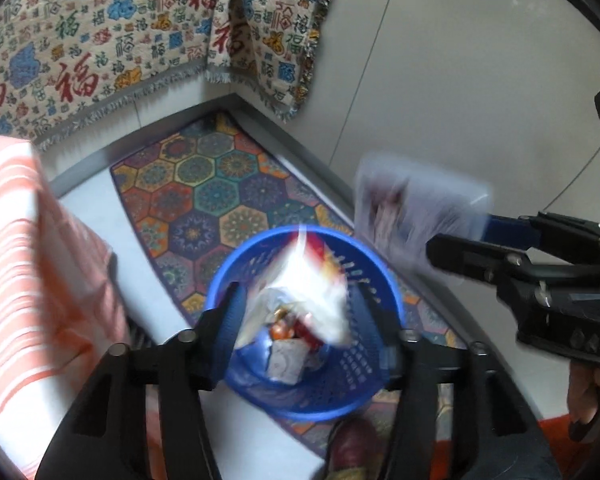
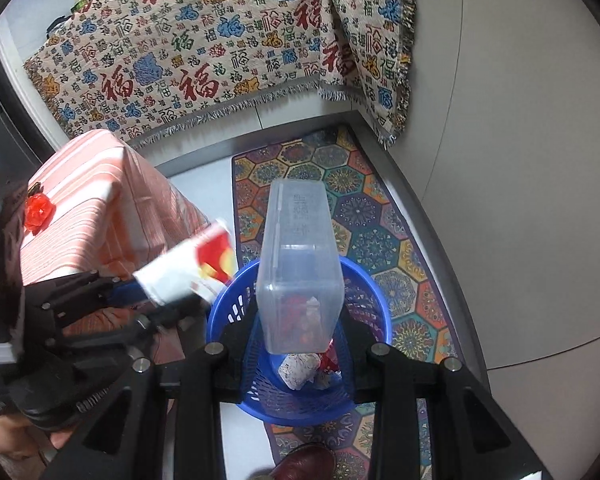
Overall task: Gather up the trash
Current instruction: 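Carry both boxes over the blue basket and open both tools to drop them, then move both open tools back over the table toward the remaining trash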
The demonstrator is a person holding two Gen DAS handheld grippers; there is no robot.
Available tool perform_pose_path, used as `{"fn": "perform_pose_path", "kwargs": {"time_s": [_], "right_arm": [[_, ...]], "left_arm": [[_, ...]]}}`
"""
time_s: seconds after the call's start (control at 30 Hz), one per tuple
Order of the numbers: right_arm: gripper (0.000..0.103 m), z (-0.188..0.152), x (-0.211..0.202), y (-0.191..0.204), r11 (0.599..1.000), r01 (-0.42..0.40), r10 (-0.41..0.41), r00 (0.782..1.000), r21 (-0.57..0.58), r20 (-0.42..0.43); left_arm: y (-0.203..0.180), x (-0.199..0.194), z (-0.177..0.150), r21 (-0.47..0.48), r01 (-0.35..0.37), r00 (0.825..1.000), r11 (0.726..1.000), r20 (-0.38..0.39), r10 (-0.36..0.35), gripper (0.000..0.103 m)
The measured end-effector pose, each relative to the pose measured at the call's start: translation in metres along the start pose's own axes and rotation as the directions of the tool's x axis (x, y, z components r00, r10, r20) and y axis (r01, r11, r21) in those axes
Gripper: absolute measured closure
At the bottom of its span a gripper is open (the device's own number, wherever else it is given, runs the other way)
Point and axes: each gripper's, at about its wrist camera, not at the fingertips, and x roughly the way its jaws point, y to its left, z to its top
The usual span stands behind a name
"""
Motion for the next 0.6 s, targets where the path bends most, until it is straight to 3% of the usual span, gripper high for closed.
{"fn": "perform_pose_path", "kwargs": {"time_s": [0.07, 0.2, 0.4, 0.5, 0.6], "right_arm": [[0.043, 0.003, 0.001, -0.001, 1.0, 0.025, -0.025, 1.0, 0.007, 0.014], [0.043, 0.006, -0.006, -0.005, 0.999, 0.031, -0.032, 0.999, 0.012, 0.04], [0.043, 0.016, -0.031, 0.012, 0.996, 0.073, -0.065, 0.986, -0.048, 0.151], [0.043, 0.021, -0.041, 0.035, 0.992, 0.079, -0.058, 0.977, -0.094, 0.206], [0.043, 0.024, -0.047, 0.065, 0.989, 0.038, -0.003, 0.972, -0.145, 0.237]], "left_arm": [[0.001, 0.007, 0.002, -0.007, 0.002, 1.0, 1.0, -0.017, -0.002, 0.044], [0.005, -0.008, 0.002, -0.036, 0.011, 1.0, 0.999, 0.015, -0.011, 0.044], [0.016, -0.077, -0.006, -0.068, 0.024, 0.993, 0.997, 0.119, -0.015, 0.033], [0.03, -0.112, -0.025, -0.067, -0.016, 0.989, 0.998, 0.146, 0.026, 0.028], [0.055, -0.137, -0.052, -0.084, -0.084, 0.986, 0.993, 0.139, 0.095, 0.027]]}}
